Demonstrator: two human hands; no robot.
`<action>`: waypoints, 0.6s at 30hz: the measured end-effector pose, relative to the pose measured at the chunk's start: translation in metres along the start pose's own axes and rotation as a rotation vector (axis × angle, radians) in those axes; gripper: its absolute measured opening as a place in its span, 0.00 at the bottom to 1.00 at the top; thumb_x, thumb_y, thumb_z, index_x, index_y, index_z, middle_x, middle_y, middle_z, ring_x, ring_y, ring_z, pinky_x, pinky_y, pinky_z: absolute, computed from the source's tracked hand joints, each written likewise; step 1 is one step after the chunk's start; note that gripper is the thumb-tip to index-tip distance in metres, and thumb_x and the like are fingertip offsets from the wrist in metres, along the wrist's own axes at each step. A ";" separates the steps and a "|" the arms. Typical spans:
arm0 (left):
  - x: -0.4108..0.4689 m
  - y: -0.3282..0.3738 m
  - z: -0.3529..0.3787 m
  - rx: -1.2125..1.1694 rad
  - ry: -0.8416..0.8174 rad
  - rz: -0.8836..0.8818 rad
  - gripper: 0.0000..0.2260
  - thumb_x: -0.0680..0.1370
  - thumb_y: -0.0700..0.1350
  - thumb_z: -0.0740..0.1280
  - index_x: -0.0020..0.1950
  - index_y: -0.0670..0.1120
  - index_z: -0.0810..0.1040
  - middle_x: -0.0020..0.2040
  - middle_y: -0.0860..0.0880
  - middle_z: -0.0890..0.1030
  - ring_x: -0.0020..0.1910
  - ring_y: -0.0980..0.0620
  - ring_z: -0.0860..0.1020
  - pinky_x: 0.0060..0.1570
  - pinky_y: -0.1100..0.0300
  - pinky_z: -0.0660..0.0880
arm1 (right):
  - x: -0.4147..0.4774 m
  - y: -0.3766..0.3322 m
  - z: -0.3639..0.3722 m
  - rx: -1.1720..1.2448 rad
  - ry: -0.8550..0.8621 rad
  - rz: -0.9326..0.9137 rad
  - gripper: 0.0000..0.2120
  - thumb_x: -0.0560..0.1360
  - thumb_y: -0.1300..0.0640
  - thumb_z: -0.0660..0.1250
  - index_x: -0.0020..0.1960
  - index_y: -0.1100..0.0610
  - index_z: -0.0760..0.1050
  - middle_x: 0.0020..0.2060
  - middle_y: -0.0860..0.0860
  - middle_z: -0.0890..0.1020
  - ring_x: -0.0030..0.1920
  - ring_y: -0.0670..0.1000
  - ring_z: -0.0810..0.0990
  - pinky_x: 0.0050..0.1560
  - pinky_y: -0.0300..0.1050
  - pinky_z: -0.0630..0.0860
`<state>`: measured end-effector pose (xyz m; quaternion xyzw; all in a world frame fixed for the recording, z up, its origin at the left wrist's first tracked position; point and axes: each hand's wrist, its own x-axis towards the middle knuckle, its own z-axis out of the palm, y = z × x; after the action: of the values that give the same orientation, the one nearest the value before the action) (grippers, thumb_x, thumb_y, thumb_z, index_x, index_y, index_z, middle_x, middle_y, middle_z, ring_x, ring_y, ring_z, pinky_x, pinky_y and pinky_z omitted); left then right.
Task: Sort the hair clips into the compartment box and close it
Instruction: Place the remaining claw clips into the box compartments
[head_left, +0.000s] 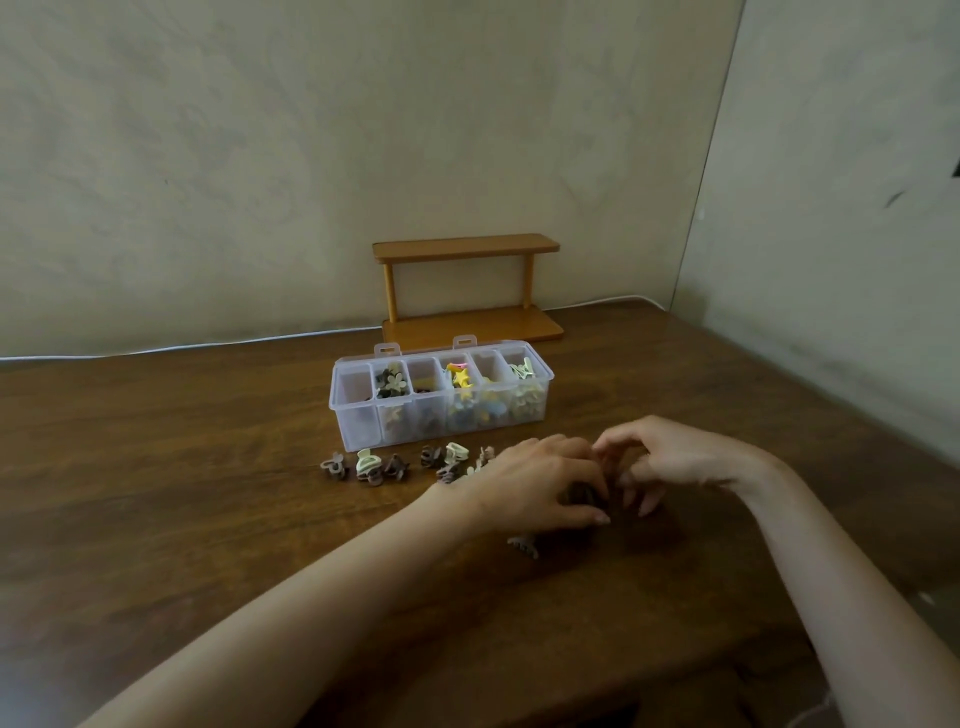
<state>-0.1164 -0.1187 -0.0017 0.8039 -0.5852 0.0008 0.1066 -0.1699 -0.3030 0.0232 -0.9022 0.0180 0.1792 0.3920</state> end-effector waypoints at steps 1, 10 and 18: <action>-0.004 -0.003 -0.002 -0.001 0.004 -0.010 0.14 0.77 0.54 0.63 0.59 0.50 0.75 0.63 0.51 0.70 0.61 0.53 0.68 0.58 0.57 0.68 | -0.001 -0.001 0.001 0.017 -0.033 -0.007 0.20 0.75 0.70 0.62 0.58 0.47 0.72 0.53 0.51 0.77 0.46 0.51 0.83 0.41 0.42 0.80; -0.045 -0.037 -0.013 -0.181 0.127 -0.176 0.14 0.74 0.46 0.69 0.58 0.48 0.74 0.59 0.51 0.72 0.55 0.56 0.73 0.56 0.59 0.74 | 0.040 -0.037 0.041 0.048 0.107 -0.168 0.19 0.70 0.67 0.72 0.55 0.50 0.75 0.49 0.48 0.79 0.48 0.48 0.81 0.39 0.39 0.80; -0.083 -0.068 -0.014 -0.122 0.398 -0.312 0.15 0.73 0.45 0.69 0.59 0.48 0.73 0.59 0.52 0.74 0.60 0.55 0.70 0.60 0.56 0.71 | 0.053 -0.048 0.047 0.075 0.234 -0.222 0.13 0.71 0.65 0.71 0.52 0.53 0.76 0.47 0.52 0.80 0.45 0.47 0.82 0.38 0.38 0.80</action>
<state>-0.0773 -0.0179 -0.0098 0.8606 -0.4204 0.1070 0.2668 -0.1265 -0.2304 0.0089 -0.8980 -0.0296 0.0276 0.4381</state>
